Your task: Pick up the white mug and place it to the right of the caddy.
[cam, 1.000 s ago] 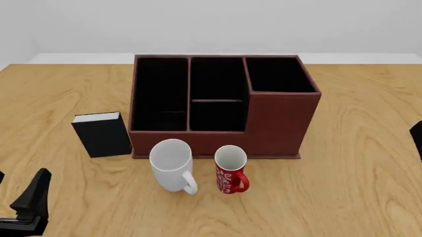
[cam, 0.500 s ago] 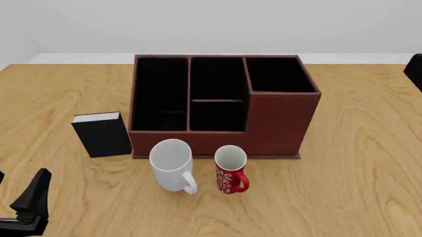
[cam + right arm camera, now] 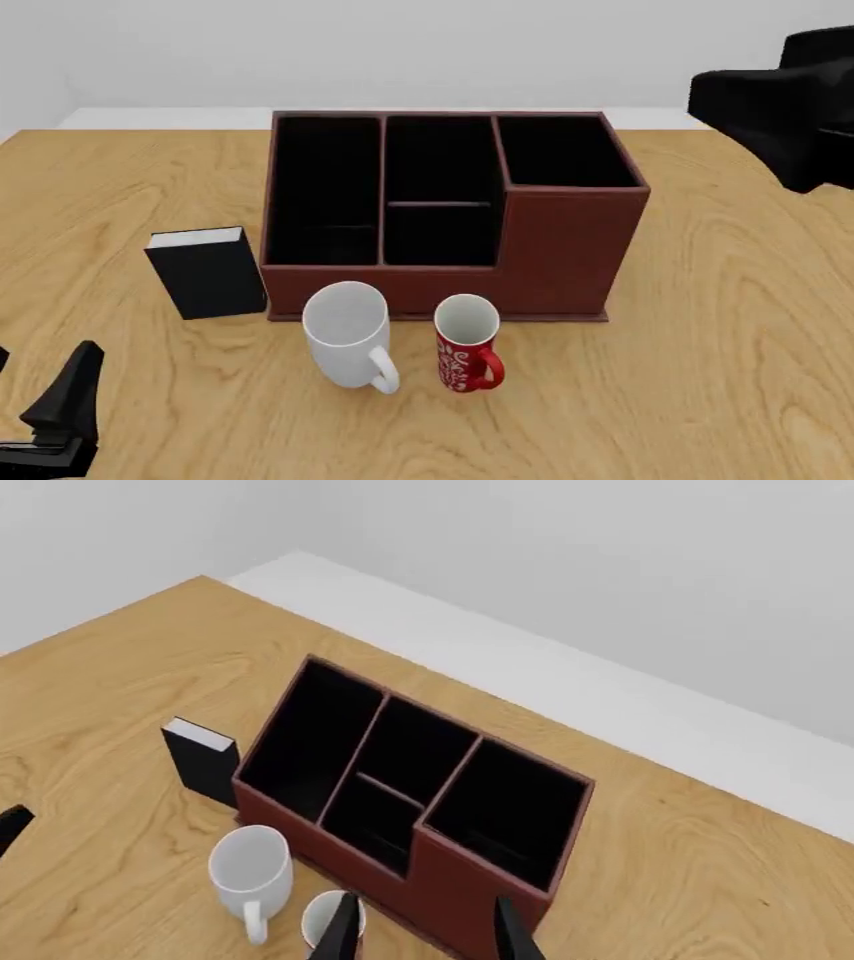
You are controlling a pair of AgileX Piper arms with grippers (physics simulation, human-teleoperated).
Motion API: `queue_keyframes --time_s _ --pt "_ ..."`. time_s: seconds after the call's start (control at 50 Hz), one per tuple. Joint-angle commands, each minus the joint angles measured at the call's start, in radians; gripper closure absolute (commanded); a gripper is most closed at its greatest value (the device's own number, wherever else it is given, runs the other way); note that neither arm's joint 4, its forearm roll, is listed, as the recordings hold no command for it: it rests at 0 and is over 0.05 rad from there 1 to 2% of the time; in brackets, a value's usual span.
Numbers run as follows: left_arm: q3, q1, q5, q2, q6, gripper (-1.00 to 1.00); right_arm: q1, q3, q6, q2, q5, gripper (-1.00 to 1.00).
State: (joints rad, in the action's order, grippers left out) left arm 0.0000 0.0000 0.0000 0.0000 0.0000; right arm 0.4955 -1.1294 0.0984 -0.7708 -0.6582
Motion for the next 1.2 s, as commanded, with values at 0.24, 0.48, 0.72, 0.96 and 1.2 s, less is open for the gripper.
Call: queue_keyframes --time_s 0.24,0.48,0.72,0.96,1.2 --pt "0.0 0.0 0.0 0.0 0.0 -1.0 0.101 -0.19 0.048 -0.21 -0.163 -1.0" --pt "0.0 0.0 0.0 0.0 0.0 -1.0 0.173 -0.22 0.016 -0.332 -0.215 -1.0" --pt "0.0 0.0 0.0 0.0 0.0 -1.0 0.245 -0.237 -0.042 -0.491 -0.243 -1.0" --pt "0.0 0.0 0.0 0.0 0.0 -1.0 0.323 -0.272 -0.075 -0.625 -0.28 -1.0" --pt "0.0 0.0 0.0 0.0 0.0 -1.0 0.349 -0.324 -0.055 -0.683 -0.302 -1.0"
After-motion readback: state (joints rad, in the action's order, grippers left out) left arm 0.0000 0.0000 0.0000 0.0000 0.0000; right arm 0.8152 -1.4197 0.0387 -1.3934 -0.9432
